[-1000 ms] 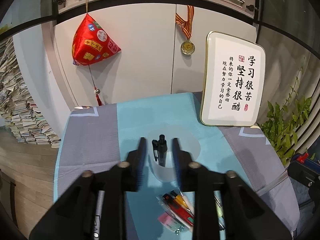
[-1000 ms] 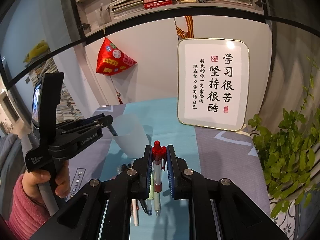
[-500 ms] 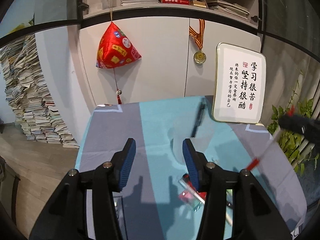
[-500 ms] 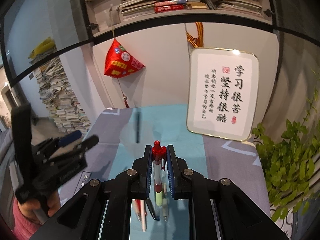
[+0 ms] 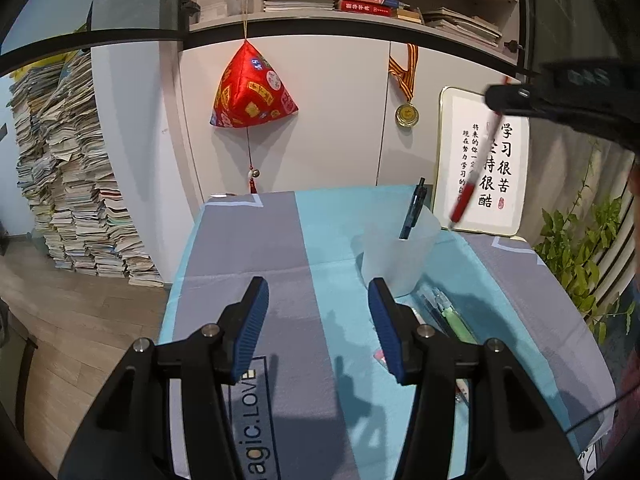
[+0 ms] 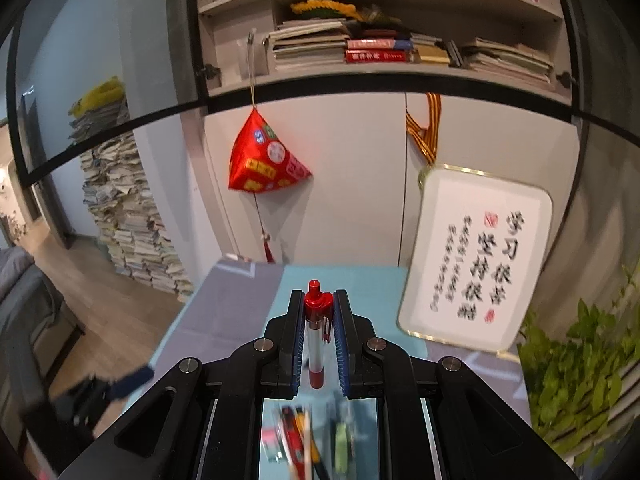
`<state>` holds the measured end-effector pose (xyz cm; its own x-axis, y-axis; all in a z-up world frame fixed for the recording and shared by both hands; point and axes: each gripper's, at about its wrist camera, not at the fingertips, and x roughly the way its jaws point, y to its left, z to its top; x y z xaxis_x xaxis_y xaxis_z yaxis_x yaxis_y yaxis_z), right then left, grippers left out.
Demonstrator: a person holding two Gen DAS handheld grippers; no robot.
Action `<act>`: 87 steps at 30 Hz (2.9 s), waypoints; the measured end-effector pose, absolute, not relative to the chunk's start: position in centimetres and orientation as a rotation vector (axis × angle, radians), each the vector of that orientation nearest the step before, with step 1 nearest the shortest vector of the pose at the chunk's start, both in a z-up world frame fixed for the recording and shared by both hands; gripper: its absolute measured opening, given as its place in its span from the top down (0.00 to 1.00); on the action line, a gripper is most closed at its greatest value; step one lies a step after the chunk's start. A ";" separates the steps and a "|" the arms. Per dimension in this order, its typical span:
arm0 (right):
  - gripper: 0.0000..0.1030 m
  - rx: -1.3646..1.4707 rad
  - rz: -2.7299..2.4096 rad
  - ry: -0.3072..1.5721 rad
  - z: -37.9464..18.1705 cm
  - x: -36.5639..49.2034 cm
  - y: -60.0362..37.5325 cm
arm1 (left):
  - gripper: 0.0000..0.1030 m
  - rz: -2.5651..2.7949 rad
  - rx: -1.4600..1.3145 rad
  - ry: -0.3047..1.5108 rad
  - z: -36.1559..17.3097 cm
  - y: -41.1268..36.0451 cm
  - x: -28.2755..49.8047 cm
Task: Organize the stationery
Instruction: 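Lower the red pen into the frosted cup and open the right gripper, then grasp the clear beige-grip pen with the left gripper while the right grasps the clear green-grip pen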
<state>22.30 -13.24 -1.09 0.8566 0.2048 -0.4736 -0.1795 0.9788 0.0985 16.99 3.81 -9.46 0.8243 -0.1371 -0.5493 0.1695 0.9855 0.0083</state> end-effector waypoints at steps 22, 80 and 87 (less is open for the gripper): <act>0.86 0.064 0.196 0.635 -7.4 27.9 -12.2 | 0.51 -0.181 0.081 0.606 -10.7 3.6 17.4; 0.86 0.038 0.249 0.950 -18.4 19.3 -17.9 | 0.48 -0.315 0.172 0.834 -17.1 -3.5 14.7; 0.85 0.007 0.261 0.966 -19.1 18.8 -17.6 | 0.48 -0.318 0.186 0.884 -18.4 -5.3 15.5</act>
